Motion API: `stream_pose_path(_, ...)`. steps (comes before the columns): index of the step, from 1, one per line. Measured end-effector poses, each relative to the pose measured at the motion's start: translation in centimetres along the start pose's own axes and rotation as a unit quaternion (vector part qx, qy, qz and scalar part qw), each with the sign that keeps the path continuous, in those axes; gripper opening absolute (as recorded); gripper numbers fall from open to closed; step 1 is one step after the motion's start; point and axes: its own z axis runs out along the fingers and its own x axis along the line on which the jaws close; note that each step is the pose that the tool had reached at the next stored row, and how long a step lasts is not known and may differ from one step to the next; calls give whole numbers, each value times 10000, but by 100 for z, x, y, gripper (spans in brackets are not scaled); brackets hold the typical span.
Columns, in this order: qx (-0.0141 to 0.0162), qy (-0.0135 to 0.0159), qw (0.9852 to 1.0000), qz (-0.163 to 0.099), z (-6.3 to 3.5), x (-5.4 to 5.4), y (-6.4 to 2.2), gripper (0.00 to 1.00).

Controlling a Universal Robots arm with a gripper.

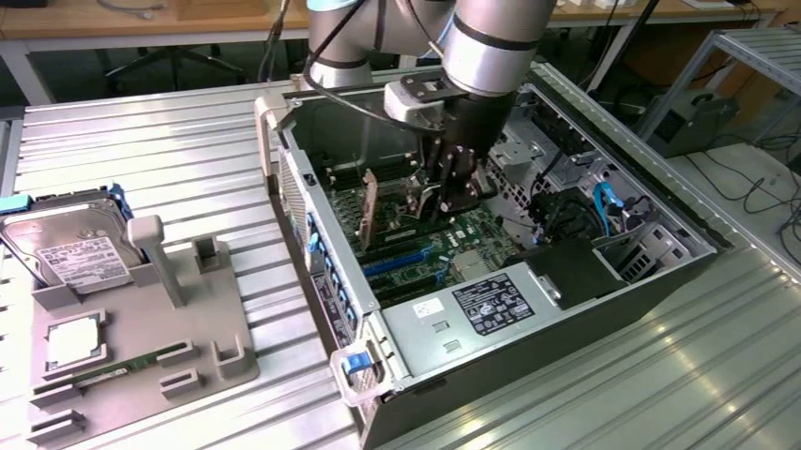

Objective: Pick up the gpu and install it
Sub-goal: 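Insert the gpu into the slot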

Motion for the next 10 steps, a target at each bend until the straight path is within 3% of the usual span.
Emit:
stream_pose_path(1, 77, 9, 10000, -35, 53, -23, 2, 28)
stream_pose_path(2, 76, 7, 9999, 112, 208, -31, 117, 28)
stream_pose_path(3, 76, 2, 9999, 113, 341, -27, 156, 28)
stream_pose_path(5, 159, 1, 9998, 109, 433, 9, 215, 28)
stream_pose_path(7, 161, 0, 9998, 108, 562, 23, 278, 28)
stream_pose_path(10, 161, -1, 9998, 107, 602, 22, 316, 28)
